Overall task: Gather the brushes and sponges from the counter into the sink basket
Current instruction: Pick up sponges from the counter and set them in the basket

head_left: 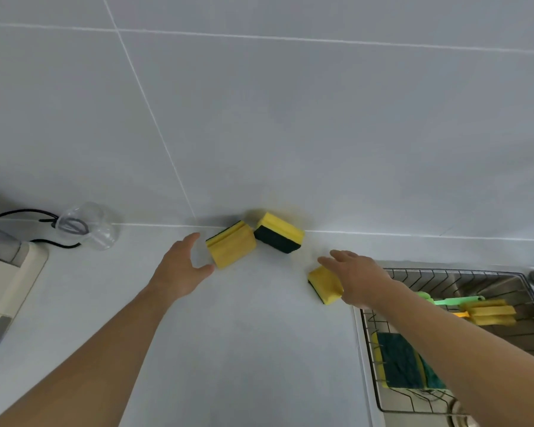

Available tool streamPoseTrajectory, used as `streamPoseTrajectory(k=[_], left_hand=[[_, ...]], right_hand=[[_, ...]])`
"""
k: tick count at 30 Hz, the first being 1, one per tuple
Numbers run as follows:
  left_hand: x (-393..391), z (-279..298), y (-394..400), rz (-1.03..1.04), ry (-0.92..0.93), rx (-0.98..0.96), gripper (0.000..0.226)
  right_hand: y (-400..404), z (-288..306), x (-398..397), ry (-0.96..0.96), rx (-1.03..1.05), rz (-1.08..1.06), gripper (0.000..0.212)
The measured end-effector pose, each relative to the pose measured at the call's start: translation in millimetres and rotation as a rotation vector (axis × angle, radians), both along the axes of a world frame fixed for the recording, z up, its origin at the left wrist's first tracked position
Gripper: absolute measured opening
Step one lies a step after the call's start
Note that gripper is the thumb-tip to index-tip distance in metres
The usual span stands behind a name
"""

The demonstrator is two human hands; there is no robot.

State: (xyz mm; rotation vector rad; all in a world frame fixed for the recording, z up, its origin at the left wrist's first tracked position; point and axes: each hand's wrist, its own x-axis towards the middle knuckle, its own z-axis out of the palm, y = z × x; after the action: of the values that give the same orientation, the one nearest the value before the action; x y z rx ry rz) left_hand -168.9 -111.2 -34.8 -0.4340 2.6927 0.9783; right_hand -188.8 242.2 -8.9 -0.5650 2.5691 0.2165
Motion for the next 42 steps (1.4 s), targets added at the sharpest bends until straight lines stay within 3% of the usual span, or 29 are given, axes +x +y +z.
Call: streamPoseTrajectory(k=[8,14,17,22,28,35,42], left_hand=[[-19.9,-6.4,21.5,0.032,0.067,0.098,0.085],[-23.0,-3.3,26.9,0.047,0.114,0.112,0.045],[-14.0,2.0,26.9,0.054,0.149,0.114,0.039],[17.4,16.6,23.2,0.003,0.207,0.099,0.038],[69.8,21.1,22.9,-0.047,0.22,0.048,0.043],[137.1,25.7,50.9,-0.07,0.221,0.061,0.038],[179.2,-0.6,66.6,-0.267,0.309,-0.122,0.051]], right_hand=[[7.1,-19.3,-9.0,0.037,0.005,0.078,0.074],[7.7,-17.3,-7.6,0.042,-0.021,0.081,0.067],[7.8,-8.4,-1.8,0.006,-0.08,0.022,0.065],[12.6,9.4,29.8,-0.078,-0.377,-0.254,0.068],[12.5,24.1,86.9,-0.106,-0.578,-0.406,0.066],[13.2,19.2,141.8,-0.286,-0.893,-0.716,0.075],[12.7,12.0,176.2,-0.605,-1.388,-1.137,0.044]])
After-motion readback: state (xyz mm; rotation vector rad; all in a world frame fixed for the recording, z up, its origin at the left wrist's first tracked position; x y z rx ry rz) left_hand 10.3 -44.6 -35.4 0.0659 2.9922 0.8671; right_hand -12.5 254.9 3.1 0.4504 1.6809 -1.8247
